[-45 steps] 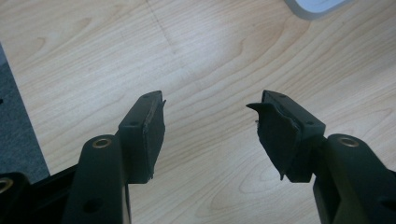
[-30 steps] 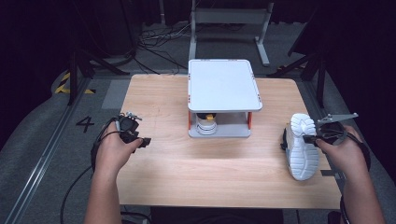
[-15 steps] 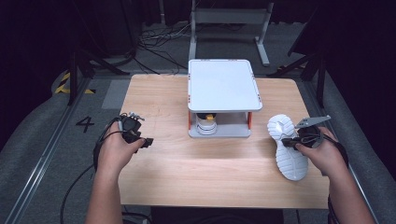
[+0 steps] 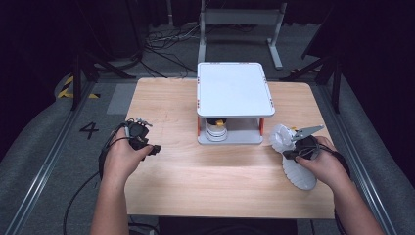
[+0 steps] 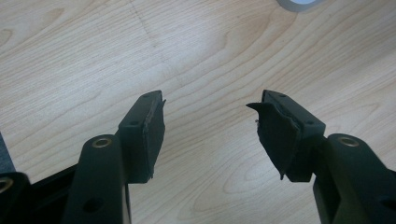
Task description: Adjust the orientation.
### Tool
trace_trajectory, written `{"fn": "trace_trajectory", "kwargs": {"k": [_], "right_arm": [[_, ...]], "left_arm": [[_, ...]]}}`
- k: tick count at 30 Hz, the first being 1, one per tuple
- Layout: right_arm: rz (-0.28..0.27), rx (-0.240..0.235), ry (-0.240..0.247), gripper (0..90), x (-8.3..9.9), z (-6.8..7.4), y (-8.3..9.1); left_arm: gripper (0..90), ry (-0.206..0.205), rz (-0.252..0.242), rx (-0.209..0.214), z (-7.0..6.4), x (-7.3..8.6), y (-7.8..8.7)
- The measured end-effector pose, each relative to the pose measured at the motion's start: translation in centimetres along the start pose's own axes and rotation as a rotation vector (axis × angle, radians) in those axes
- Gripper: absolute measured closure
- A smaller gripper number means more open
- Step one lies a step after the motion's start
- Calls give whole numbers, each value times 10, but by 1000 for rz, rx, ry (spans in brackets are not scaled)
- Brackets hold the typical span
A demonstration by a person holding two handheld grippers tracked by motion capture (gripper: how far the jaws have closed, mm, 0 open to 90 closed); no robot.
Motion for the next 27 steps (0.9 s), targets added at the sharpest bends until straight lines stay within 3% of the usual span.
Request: {"fn": "trace_trajectory", "kwargs": {"k": [4,10,13,14,15,17,21,23,27], "right_arm": [[2,-23,17,900,-4,8,-4],[-67,-23,21,889,-14,17,9],[-113,8,18,890,-17,17,23],[-151,33,7,900,-18,14,33],[-151,33,7,900,-18,14,33],[-165,82,-27,900,-15,6,42],[-123,114,-91,900,-4,-8,42],[-100,76,-106,900,0,-8,35],[-85,93,-72,900,-4,-3,32]], "left_arm": [[418,3,2,-1,0,0,-1],[417,-3,5,0,-1,0,-2],[417,-3,9,2,-1,0,-3],[417,-3,10,3,-1,0,-3],[417,-3,8,1,-1,0,-3],[417,-5,8,1,-1,0,-3],[416,-6,16,5,-1,0,-4],[415,-6,19,5,-2,0,-6],[415,-9,29,9,-3,0,-8]]}}
Point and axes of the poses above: each handheld gripper's, and its own axes: y roughly backward along the jaws, x roughly out of its underside, z roughly to its left, the point moved 5 cm from there along -y, roughly forward along the jaws, and after that the axes turned 7 degrees about -x, right-handed, at the moved point
